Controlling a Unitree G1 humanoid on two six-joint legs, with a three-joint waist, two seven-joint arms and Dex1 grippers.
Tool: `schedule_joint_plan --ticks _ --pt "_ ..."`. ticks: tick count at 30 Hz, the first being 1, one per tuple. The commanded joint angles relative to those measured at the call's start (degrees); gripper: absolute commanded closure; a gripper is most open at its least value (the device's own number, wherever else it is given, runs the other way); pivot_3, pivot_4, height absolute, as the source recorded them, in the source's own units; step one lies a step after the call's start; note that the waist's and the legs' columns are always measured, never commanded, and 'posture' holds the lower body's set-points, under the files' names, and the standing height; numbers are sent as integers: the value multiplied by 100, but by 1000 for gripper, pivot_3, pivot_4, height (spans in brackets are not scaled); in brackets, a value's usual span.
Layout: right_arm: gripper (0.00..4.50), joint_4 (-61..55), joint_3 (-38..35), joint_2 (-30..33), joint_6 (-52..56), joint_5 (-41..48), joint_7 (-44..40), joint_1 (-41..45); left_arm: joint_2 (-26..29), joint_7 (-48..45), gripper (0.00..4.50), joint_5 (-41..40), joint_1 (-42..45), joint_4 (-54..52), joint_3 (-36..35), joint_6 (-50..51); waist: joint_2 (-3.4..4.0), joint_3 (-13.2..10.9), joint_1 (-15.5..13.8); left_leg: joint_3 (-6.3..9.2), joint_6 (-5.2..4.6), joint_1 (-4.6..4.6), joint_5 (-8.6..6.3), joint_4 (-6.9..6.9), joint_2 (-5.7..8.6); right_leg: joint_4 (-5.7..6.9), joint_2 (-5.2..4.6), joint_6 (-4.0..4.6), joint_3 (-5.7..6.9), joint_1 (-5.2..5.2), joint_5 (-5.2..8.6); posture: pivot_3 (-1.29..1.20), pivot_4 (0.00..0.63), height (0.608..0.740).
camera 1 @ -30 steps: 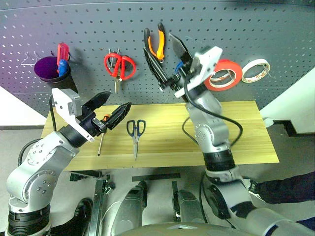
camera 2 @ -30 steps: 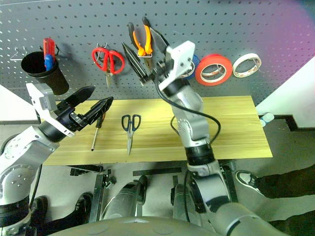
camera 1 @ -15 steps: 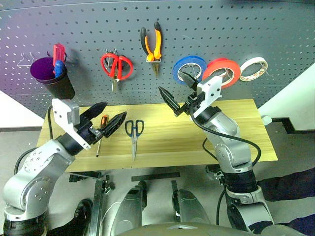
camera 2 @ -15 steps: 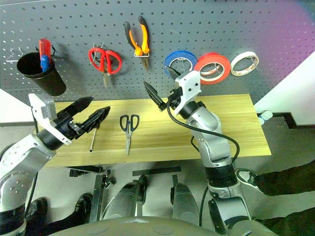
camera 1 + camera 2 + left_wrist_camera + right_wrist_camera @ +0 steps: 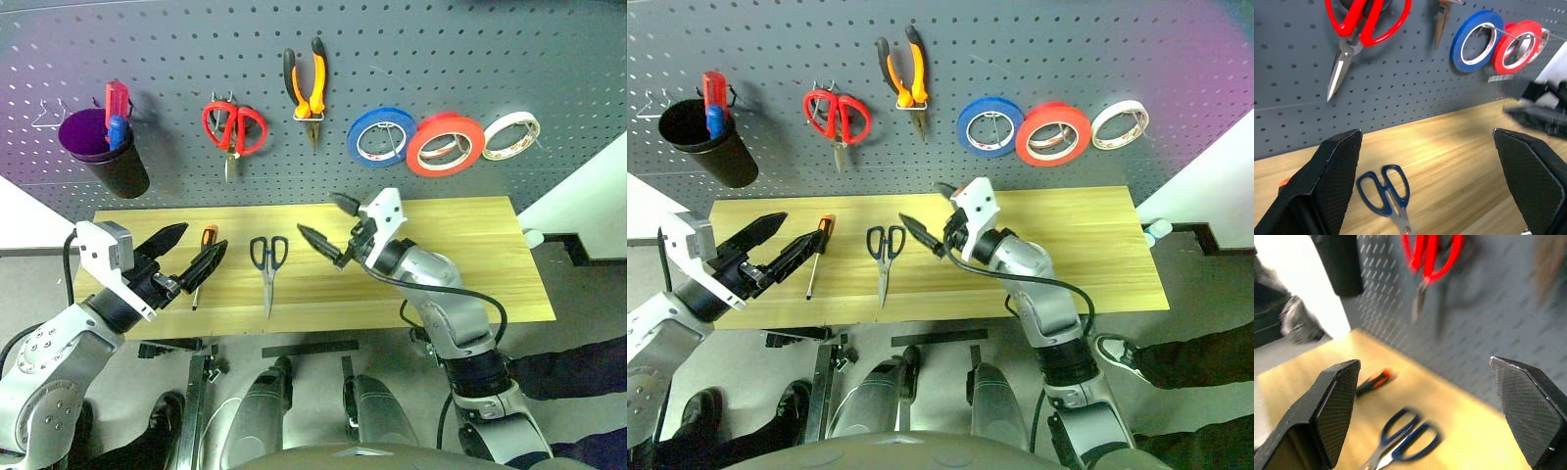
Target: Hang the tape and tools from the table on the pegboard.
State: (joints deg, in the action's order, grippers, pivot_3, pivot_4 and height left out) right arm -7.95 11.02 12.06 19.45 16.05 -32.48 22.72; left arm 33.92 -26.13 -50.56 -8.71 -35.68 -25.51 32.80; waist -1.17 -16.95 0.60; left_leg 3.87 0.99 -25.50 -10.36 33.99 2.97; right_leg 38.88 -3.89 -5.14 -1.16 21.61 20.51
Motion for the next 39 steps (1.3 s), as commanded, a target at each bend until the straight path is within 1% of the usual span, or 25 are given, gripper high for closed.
schedule_joint_plan --ticks 1,7,9,13,17,20,22,24,27,30,32,34,39 --pt "44 -55 83 -179 100 35 40 44 48 -71 0 -33 -188 -189 -265 -119 0 -25 -11 0 0 0 0 -1 0 -1 0 0 0 0 0 125 330 740" --pt "44 -28 202 -449 340 9 134 123 28 -99 0 0 -334 -171 -311 -141 -2 -47 -19 0 0 -19 -1 -3 0 -5 0 0 1 16 0 135 336 740" --pt "44 -256 139 -414 553 325 -92 89 -29 4 0 177 -397 -100 -141 -88 -2 -58 -21 0 0 -21 -1 -3 0 -6 -1 0 1 17 0 130 338 740" --pt "44 -565 -111 -124 941 751 -404 85 -205 183 0 662 -504 151 291 -66 -1 -89 -16 -1 -3 -27 -3 -2 0 -15 -2 -1 0 17 -1 101 346 740" --pt "44 -851 -467 205 1498 1254 -541 249 -514 529 0 1005 -372 503 769 54 -7 -117 -11 -1 -9 -36 -7 -2 0 -27 -3 -1 3 17 -1 67 357 740" --pt "44 -1127 -641 454 1928 1629 -666 330 -800 774 0 1319 -149 769 1178 55 -6 -148 0 -1 -11 -58 -7 2 0 -28 -4 -2 3 36 -2 49 363 740" --pt "44 -1326 -721 653 2242 1935 -807 321 -1059 982 0 1402 169 1196 1316 154 -7 -158 7 -1 -12 -89 -7 8 0 -24 -4 -3 8 66 -3 31 372 740" --pt "44 -1534 -653 947 2369 2084 -1084 223 -1173 1253 0 1788 488 1524 1555 213 -19 -188 13 -1 -14 -94 -8 13 1 -21 -4 -4 14 69 -4 21 376 740" --pt "44 -1758 -434 1433 2248 1967 -1501 51 -1299 1596 0 2138 944 1928 1775 449 -40 -218 25 -3 -17 -97 -9 19 3 -17 -3 -5 16 68 -4 1 381 740" --pt "44 -1742 -148 1989 1836 1464 -1866 50 -1420 1897 0 2214 1255 2064 1817 933 -52 -246 54 -8 -18 -97 -10 30 3 -7 -3 -7 15 69 -5 -11 385 740" --pt "44 -1576 -7 2249 1602 1148 -1992 112 -1466 1912 0 2208 1334 2071 1847 1163 -54 -260 57 -8 -18 -96 -10 40 3 8 -3 -7 15 72 -5 -18 388 740" --pt "44 -1470 -36 2300 1572 1136 -2029 190 -1466 1978 0 2380 1383 2074 2010 1304 -55 -264 58 -8 -17 -94 -9 42 3 14 -3 -7 15 72 -5 -18 387 740" --pt "44 -1472 -21 2342 1642 1093 -2097 273 -1649 1897 0 2304 1565 1960 2119 1727 -59 -288 40 -6 -20 -101 -11 74 2 27 -2 -7 17 68 -5 -23 383 740"
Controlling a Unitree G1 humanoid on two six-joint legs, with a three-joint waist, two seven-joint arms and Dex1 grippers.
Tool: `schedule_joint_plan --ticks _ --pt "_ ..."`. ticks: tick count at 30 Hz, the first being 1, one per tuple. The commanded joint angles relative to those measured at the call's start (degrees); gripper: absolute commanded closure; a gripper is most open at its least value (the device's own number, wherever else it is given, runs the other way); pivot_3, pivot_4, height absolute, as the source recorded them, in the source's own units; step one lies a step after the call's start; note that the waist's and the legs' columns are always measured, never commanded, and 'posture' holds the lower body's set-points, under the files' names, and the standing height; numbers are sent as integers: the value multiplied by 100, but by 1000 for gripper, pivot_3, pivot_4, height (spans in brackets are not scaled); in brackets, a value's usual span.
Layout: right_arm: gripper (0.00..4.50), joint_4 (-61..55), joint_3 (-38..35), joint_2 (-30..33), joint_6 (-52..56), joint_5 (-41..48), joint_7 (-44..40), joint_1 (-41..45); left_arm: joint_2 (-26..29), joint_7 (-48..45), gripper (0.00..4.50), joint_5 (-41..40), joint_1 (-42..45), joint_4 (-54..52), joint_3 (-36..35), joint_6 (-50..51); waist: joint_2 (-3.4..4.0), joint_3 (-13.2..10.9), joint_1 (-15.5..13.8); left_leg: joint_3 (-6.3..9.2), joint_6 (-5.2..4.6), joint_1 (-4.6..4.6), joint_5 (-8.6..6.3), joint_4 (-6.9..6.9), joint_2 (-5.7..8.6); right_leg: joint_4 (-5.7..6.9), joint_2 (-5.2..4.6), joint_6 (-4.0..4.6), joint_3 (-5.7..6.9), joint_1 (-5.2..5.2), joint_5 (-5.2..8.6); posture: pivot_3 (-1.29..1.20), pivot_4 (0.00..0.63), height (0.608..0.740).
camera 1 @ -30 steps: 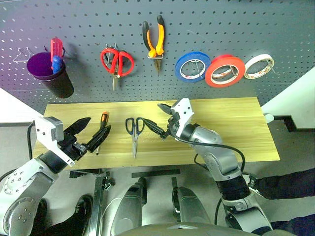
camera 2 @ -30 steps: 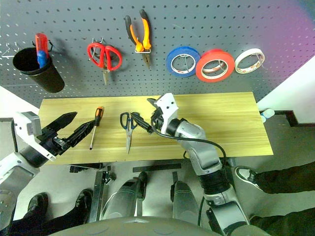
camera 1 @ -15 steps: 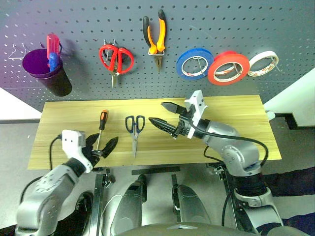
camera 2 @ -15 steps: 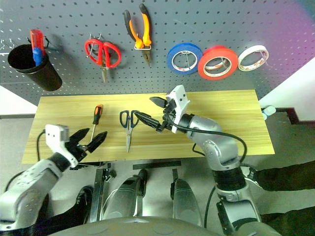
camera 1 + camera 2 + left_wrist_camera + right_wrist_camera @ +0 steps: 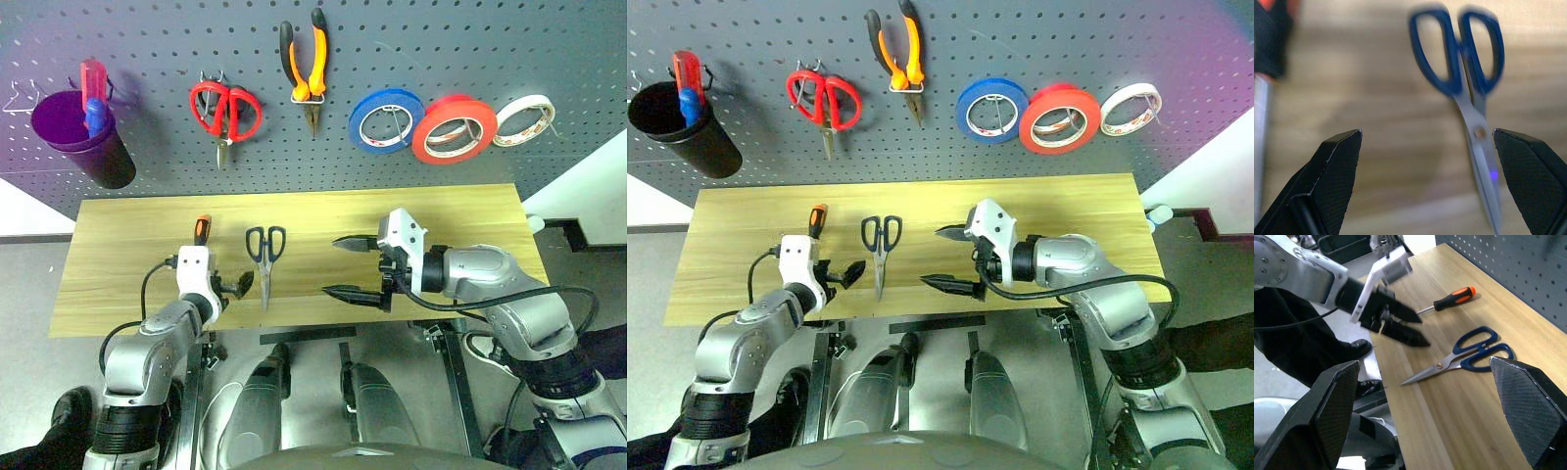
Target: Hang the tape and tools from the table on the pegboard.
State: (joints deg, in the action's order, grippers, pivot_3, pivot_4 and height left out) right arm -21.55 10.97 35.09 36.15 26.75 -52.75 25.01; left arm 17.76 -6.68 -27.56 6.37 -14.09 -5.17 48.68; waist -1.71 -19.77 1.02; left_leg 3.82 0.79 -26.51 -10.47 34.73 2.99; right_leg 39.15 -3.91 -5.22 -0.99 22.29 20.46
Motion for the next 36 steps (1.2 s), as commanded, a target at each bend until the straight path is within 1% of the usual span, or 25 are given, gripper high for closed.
schedule_joint_plan --ticks 1,4,10,13,16,20,29,36 --pt "44 -112 -21 26 -24 21 -66 41 -43 -80 0 47 75 -240 144 141 -6 -7 -5 0 -3 -1 -2 10 0 2 0 -2 1 -4 -1 -23 383 740" --pt "44 -126 -25 2 -32 1 -58 30 -86 -37 0 261 94 -279 255 -9 -4 -16 -9 0 -11 -5 -7 29 0 1 0 -9 -1 -9 -5 -23 382 740" --pt "44 -104 -28 -80 -17 -44 35 7 -451 117 0 524 379 -93 396 -13 -4 -22 -21 1 -11 -7 -7 33 0 3 -1 -12 0 -9 -7 -27 382 740" --pt "44 -114 -63 -135 39 -2 110 13 -618 335 0 749 607 170 421 12 -9 -25 -15 0 -12 -9 -8 35 1 1 -1 -15 0 -9 -8 -35 382 740" --pt "44 -139 -86 -184 76 12 187 24 -693 340 0 877 745 317 490 8 -10 -34 4 0 -12 -8 -8 34 1 4 1 -15 1 -7 -8 -41 382 740" --pt "44 -113 -120 -202 60 -12 239 36 -914 465 0 901 846 454 341 95 -13 -43 -1 0 -12 -9 -8 38 1 5 2 -17 2 -8 -9 -45 382 740" --pt "44 -36 -131 -317 15 -37 362 111 -1242 613 0 991 1127 777 333 468 -15 -49 3 0 -12 -9 -7 42 1 7 3 -22 3 -10 -12 -45 389 740" --pt "44 49 -162 -334 0 -38 402 143 -1314 779 0 1213 1226 868 390 698 -16 -54 4 -1 -12 -7 -7 42 1 11 5 -22 3 -10 -12 -44 395 740"
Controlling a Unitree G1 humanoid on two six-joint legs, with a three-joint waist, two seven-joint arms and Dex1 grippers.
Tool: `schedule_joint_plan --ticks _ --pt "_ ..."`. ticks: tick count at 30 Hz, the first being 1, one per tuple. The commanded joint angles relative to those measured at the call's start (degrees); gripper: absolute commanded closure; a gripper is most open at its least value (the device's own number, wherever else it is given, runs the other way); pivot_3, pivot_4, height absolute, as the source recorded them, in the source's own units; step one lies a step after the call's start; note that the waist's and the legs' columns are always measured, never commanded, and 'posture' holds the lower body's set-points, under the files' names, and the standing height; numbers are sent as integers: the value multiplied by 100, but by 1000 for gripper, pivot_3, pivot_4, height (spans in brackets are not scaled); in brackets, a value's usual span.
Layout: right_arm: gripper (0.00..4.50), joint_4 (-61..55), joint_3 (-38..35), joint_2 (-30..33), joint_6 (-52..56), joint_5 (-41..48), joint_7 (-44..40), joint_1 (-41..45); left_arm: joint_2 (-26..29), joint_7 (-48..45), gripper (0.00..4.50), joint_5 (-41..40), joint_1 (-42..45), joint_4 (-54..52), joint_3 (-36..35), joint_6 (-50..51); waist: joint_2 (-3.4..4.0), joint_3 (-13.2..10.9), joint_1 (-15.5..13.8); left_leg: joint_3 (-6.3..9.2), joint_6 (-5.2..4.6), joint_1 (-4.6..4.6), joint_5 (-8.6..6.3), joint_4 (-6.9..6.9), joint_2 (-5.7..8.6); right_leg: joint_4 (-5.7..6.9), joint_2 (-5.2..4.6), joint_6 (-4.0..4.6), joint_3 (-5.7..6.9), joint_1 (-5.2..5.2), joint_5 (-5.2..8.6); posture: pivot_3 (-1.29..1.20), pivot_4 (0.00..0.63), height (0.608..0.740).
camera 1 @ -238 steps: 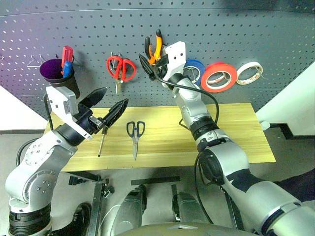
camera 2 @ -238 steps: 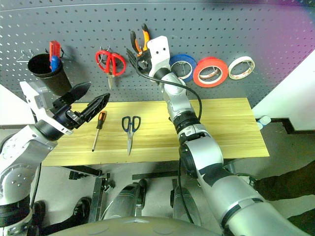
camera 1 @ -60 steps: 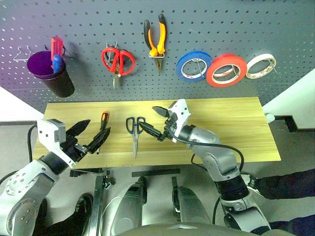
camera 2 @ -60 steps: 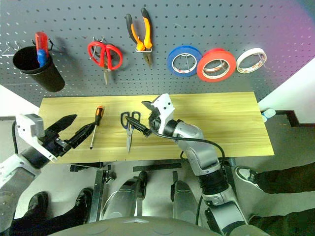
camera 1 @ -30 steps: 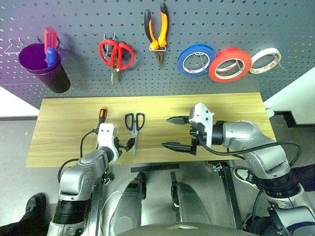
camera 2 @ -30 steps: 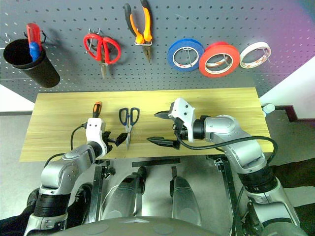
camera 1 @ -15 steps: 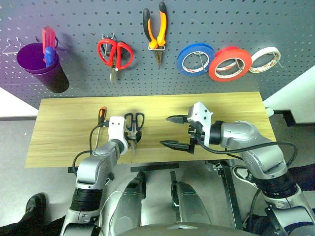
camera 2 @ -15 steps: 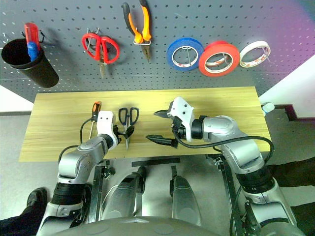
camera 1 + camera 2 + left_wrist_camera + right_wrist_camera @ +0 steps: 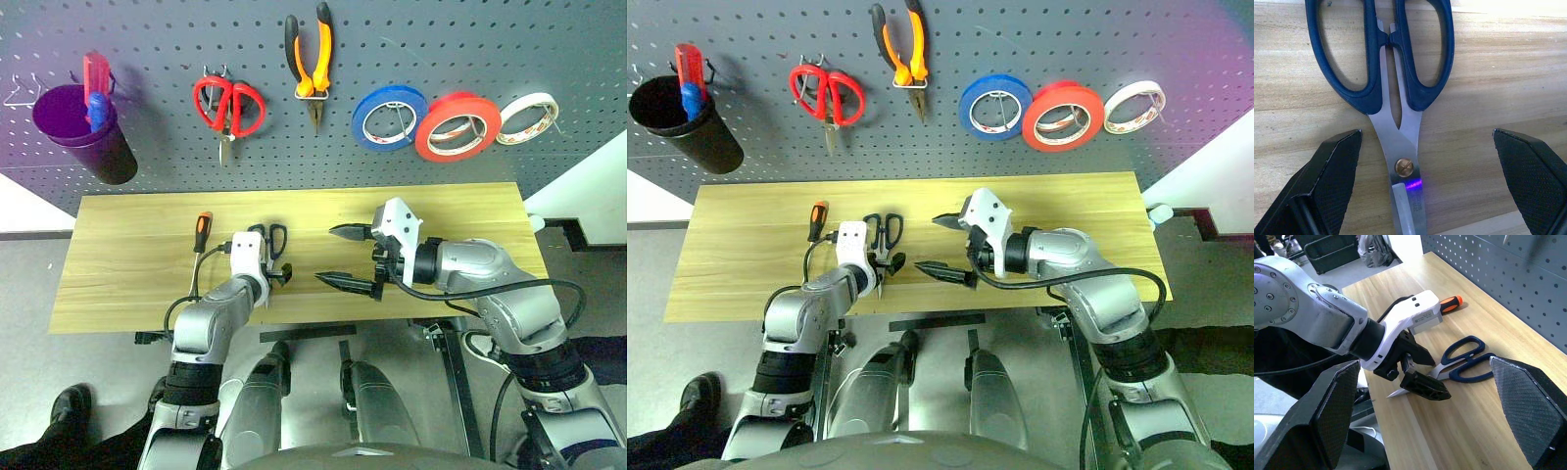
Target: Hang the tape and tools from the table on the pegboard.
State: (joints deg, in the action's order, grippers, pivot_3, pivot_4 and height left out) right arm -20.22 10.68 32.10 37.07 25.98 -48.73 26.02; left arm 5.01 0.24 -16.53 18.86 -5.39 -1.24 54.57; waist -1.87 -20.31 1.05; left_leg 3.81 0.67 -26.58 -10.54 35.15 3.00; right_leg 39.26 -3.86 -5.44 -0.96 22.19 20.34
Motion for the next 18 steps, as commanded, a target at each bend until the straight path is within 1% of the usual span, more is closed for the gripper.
schedule_joint_plan --ticks 1,11,18 --pt "44 -85 -133 -36 -92 41 5 38 -53 112 0 137 -8 7 -11 125 0 -1 1 0 0 1 0 1 0 0 0 0 0 -1 0 -47 399 740" --pt "44 18 -140 -23 -179 -21 17 43 -132 441 0 436 -32 125 -212 192 -2 -11 7 0 0 2 0 2 0 3 1 0 -1 -1 0 -46 405 740" --pt "44 7 -133 -58 -168 -20 59 80 -179 240 0 363 54 341 -241 149 1 -14 2 0 0 5 0 2 0 5 1 0 -2 -5 0 -47 411 740"
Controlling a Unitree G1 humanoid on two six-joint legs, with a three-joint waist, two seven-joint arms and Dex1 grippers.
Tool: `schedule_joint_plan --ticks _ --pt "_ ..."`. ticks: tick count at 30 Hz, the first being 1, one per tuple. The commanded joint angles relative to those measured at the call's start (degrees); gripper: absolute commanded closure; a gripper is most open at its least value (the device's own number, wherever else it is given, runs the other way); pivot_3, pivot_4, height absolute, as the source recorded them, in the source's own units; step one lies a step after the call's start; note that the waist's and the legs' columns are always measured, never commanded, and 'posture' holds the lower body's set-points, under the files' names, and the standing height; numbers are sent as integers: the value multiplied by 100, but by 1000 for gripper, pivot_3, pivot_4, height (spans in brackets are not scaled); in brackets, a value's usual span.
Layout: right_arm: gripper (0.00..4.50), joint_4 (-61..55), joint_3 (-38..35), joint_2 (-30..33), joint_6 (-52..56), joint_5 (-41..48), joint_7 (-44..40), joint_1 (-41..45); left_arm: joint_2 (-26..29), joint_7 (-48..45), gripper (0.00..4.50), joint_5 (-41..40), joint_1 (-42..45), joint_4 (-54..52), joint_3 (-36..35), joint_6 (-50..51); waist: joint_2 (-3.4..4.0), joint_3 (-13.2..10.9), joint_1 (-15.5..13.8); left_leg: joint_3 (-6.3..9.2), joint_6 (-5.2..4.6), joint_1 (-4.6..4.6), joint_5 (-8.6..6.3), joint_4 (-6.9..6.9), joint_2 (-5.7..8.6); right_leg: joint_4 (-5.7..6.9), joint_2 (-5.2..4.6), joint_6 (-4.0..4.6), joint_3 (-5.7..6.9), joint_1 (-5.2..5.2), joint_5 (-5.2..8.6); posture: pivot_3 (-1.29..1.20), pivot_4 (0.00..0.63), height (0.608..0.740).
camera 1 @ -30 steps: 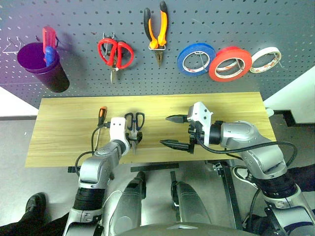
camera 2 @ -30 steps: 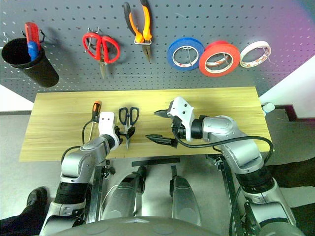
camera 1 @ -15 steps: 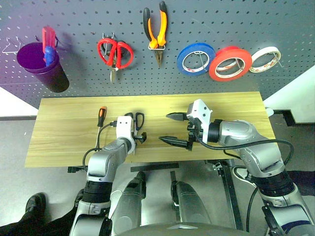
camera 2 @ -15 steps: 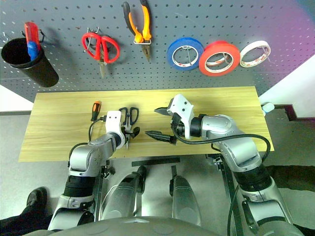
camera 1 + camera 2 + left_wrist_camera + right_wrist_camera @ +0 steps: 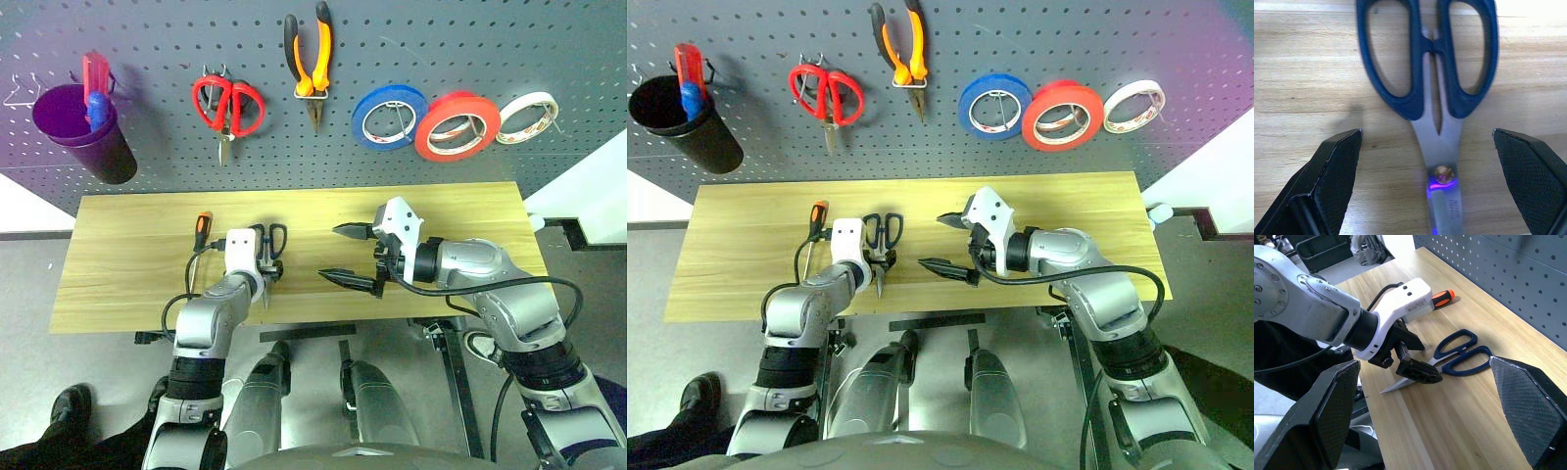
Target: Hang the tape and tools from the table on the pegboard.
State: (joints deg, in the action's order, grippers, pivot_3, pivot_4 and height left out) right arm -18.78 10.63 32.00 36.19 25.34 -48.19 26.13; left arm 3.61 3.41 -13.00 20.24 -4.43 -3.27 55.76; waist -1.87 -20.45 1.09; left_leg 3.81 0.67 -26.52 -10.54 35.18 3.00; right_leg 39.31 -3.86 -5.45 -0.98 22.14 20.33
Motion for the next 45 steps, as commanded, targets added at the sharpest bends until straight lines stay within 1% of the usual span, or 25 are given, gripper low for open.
schedule_joint_plan --ticks 1,14,17,22,23,25,26,27,31,35,38,41,43,45 --pt "44 -133 -130 -52 -80 44 12 81 -56 -59 0 37 -54 299 -41 1 1 -1 -2 0 0 1 0 0 0 0 0 0 0 -1 0 -49 412 740" --pt "44 -77 -165 -152 -36 42 148 207 -162 -230 0 123 250 1002 -4 -289 4 -3 -12 1 0 13 0 5 0 0 0 -1 0 -17 -1 -55 420 740" --pt "0 -56 -172 -152 -47 28 152 243 -179 -203 595 158 207 956 11 -266 5 -4 -12 1 0 13 0 5 0 -1 -1 -1 0 -18 -1 -56 423 740" --pt "0 -20 -196 -163 -57 24 172 275 -143 -341 2094 82 87 772 -16 -201 5 -6 -9 1 0 13 -1 4 0 -5 -2 -1 0 -19 -1 -55 426 740" --pt "0 -6 -192 -181 -92 -8 203 285 -130 -346 2484 95 88 761 -11 -192 6 -8 -9 1 0 13 -1 3 0 -5 -2 -1 0 -19 -1 -55 426 740" --pt "0 4 -178 -195 -122 -45 231 296 -113 -330 3126 142 84 747 11 -176 6 -8 -13 1 0 13 -1 2 0 -6 -2 -1 -1 -19 -1 -56 425 740" --pt "0 13 -187 -207 -119 -40 240 307 -119 -313 3394 161 79 739 13 -175 6 -9 -16 1 0 12 -1 3 0 -7 -2 -1 -1 -19 -1 -54 425 740" --pt "0 34 -204 -221 -116 -36 252 324 -113 -324 3532 173 73 739 34 -141 5 -9 -17 1 0 12 -1 3 0 -7 -2 -2 -1 -19 -1 -55 426 740" --pt "0 99 -237 -244 -143 -51 304 367 -141 -293 3543 202 -11 728 59 -24 5 -10 -11 1 -2 11 -2 2 0 -11 -3 -2 -1 -19 -1 -55 423 740" --pt "0 132 -229 -246 -190 -82 319 375 -159 -177 3543 282 -44 668 6 -123 5 -10 -10 1 -2 11 -2 0 0 -14 -3 -2 -1 -19 -1 -52 421 740" --pt "0 157 -269 -279 -131 -2 301 381 -214 -360 3543 31 -115 510 -95 107 5 -10 -8 1 -3 11 -2 -1 0 -15 -3 -2 -1 -19 -1 -48 418 740" --pt "0 36 -297 -179 7 247 3 366 -145 -96 3544 310 -110 521 -55 -7 5 -10 -9 1 -3 11 -3 -3 0 -16 -3 -2 -1 -18 -1 -48 415 740" --pt "0 -26 -329 -115 81 393 -162 331 -124 -68 3544 350 -95 533 -50 -39 5 -10 -10 1 -3 11 -3 -3 0 -16 -3 -2 0 -19 -1 -44 412 740" --pt "0 -23 -299 11 -26 333 -314 267 -134 -97 3544 287 -83 497 -114 -115 5 -10 -11 1 -3 12 -3 -2 0 -16 -3 -2 0 -20 -1 -45 408 740"
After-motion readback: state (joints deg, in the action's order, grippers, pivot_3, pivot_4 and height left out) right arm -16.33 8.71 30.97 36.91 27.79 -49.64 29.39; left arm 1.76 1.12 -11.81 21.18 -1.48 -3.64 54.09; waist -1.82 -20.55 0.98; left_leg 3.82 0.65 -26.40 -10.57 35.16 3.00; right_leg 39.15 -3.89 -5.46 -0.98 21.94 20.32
